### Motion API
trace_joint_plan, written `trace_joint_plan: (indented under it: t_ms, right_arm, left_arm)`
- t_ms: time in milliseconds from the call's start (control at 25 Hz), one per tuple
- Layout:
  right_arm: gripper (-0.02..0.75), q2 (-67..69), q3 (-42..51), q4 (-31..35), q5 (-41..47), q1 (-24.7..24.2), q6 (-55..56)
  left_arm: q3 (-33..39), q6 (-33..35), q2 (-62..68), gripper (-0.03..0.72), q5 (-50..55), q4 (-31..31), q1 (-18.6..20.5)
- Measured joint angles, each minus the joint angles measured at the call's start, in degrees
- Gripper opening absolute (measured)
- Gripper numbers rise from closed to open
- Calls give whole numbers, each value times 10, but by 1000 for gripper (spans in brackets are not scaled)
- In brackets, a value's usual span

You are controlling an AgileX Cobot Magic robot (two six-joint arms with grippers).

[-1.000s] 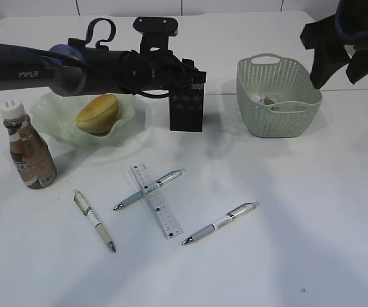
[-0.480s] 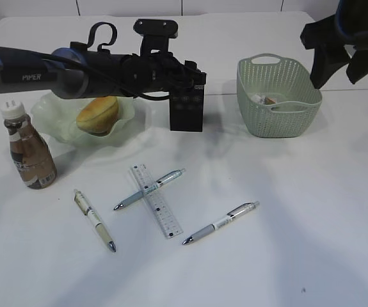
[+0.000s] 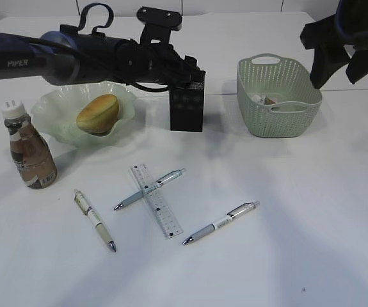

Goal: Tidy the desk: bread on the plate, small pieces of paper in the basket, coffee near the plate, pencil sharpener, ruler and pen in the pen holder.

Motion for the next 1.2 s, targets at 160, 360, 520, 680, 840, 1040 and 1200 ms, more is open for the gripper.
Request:
trace_joint_plan:
  t_ms: [160, 360, 520, 680, 840, 1040, 1200]
  right_arm:
    - [459, 0, 0, 0, 0, 0, 0]
    - [459, 0, 0, 0, 0, 0, 0]
    - [460, 0, 0, 0, 0, 0, 0]
    - [460, 0, 0, 9, 0, 0, 0]
    - [459, 0, 0, 30, 0, 0, 0]
    - [459, 0, 0, 59, 0, 0, 0]
    - [459, -2, 0, 73, 0, 1, 0]
  left_arm:
    - [0, 0, -22, 452, 29, 8, 0]
    - [-1, 0, -50, 421, 109, 13, 8]
    - [-1, 0, -87, 397, 178, 17, 19]
    - [-1, 0, -139, 396, 241, 26, 26]
    - [-1, 0, -192, 394, 295, 29, 30]
    - [-1, -10, -254, 395, 350, 30, 44]
    - [-1, -37, -298, 424, 417, 30, 69]
